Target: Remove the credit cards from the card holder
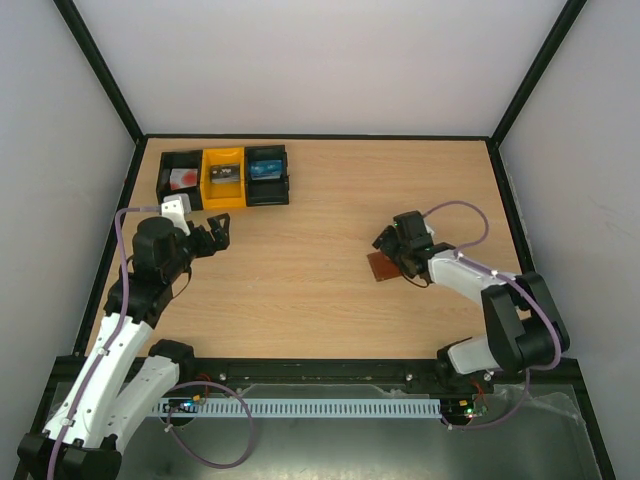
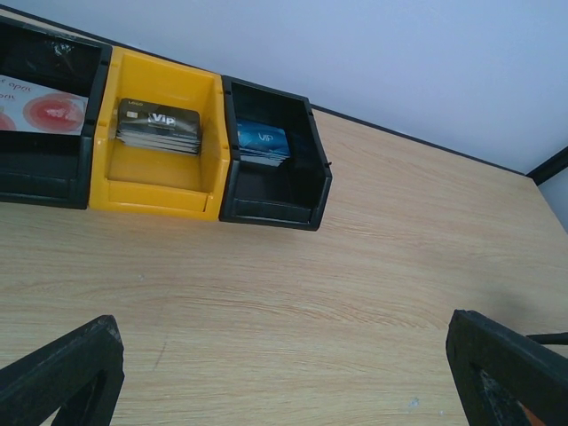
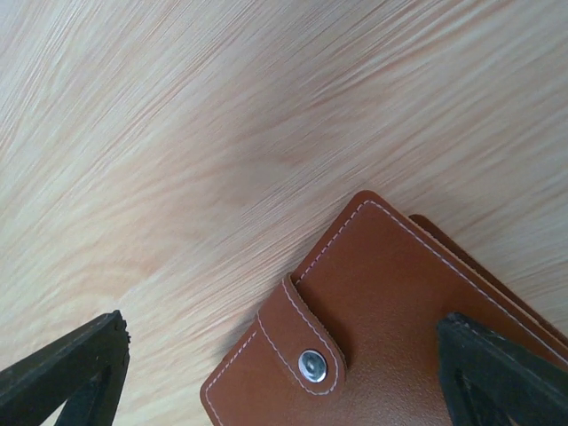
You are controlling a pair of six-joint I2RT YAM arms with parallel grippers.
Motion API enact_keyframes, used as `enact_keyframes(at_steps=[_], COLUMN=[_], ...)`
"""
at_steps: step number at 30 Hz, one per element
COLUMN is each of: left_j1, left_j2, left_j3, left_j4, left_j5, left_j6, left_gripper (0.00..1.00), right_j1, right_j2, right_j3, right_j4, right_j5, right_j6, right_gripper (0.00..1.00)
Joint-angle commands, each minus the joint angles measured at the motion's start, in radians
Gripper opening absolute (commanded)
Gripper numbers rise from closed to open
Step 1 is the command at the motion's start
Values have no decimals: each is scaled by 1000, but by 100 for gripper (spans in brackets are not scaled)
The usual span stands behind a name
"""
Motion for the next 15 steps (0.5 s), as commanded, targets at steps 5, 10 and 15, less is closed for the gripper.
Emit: enact_keyframes(at_steps=[5, 10, 15], left_j1=[8, 8, 8], left_j2=[15, 20, 33], left_j3=[-11, -16, -17], left_j4=[-4, -1, -2], left_j5=[11, 20, 25], left_j6=[1, -2, -4], left_gripper=[100, 100, 100], right_j1=[202, 322, 443], right_j2=[93, 70, 31], right_j3=[31, 29, -12], right_j4=[-48, -13, 80], right_j5=[-152, -192, -261], right_j6=[19, 70, 123], right_gripper=[91, 91, 90])
